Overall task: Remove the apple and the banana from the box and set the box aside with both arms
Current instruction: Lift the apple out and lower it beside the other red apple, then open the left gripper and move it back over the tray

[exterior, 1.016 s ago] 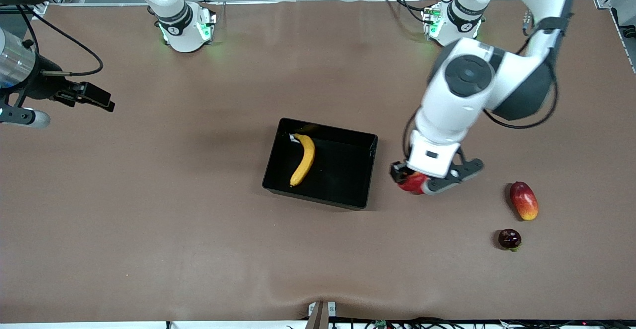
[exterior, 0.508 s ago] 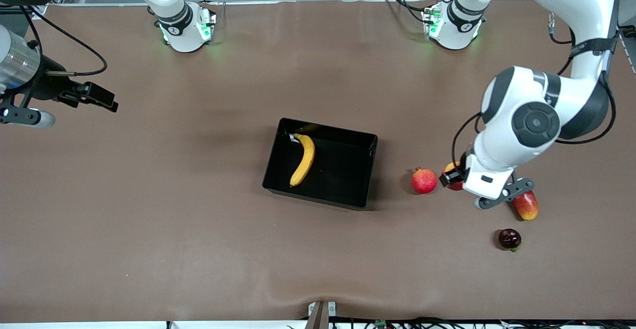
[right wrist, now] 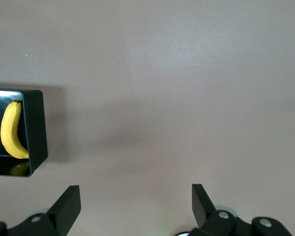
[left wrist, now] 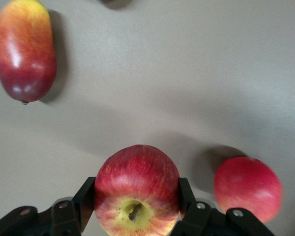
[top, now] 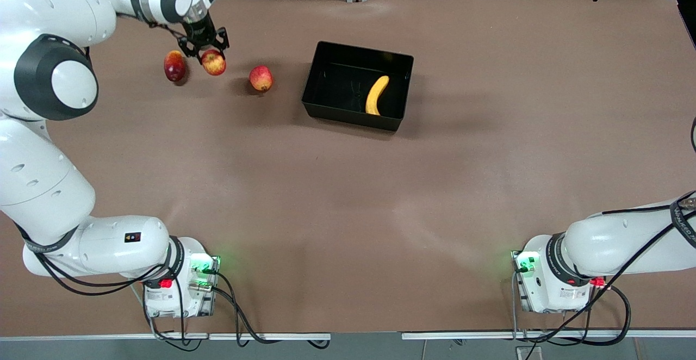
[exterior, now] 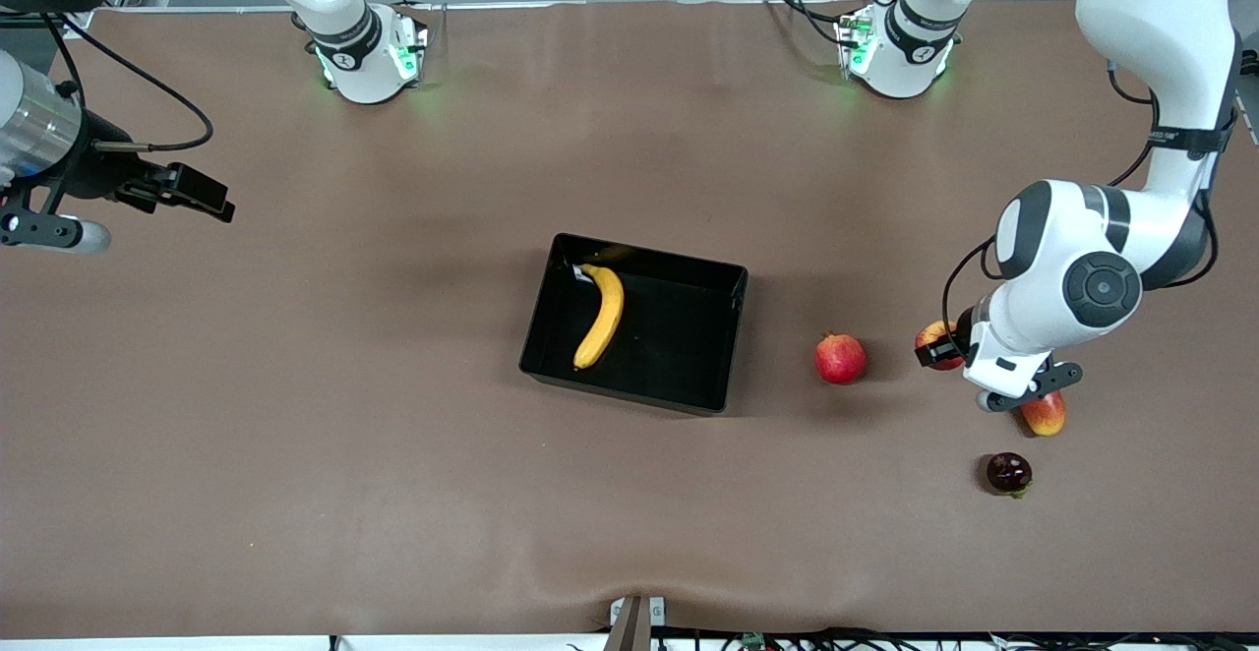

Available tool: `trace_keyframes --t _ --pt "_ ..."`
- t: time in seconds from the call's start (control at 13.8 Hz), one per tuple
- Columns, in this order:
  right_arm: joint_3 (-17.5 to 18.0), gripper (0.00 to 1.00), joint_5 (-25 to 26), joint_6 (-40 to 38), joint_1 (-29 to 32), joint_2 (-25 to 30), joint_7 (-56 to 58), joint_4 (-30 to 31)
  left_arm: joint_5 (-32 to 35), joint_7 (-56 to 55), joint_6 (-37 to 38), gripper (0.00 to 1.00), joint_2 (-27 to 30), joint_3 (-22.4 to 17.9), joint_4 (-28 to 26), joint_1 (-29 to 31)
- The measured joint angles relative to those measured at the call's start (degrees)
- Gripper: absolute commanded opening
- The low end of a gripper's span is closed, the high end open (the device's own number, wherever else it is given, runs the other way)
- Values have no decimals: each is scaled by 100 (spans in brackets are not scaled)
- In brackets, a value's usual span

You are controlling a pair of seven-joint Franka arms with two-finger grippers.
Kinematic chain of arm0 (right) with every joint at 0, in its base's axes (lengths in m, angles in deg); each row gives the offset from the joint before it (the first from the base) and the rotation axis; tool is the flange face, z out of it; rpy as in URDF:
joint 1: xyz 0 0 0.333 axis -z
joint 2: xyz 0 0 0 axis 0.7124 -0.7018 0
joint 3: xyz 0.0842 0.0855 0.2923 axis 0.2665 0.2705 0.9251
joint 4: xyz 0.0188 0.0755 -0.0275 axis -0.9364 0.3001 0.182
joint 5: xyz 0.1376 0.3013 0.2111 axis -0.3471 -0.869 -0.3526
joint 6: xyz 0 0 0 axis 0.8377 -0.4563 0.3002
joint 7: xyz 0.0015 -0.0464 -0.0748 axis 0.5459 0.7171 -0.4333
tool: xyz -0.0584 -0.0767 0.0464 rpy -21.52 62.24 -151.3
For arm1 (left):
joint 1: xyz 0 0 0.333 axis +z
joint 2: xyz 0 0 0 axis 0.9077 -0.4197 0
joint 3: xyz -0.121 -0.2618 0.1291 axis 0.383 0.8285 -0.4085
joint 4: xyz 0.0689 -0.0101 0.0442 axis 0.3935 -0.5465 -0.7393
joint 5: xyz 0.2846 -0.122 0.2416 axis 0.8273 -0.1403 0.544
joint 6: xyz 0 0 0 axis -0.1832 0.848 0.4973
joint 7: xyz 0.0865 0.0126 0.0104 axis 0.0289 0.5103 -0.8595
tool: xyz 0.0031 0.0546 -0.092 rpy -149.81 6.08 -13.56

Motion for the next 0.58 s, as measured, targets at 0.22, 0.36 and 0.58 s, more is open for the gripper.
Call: trace_keyframes --t 0.22,0.36,0.58 --pt "4 100 0 61 -11 0 0 20 0 23 -557 0 -92 16 -430 23" --pt "0 100 0 69 -11 0 -5 42 0 23 -735 0 -242 32 -496 22" --pt "-1 100 0 76 -11 0 -7 78 0 25 -928 68 -464 32 -506 22"
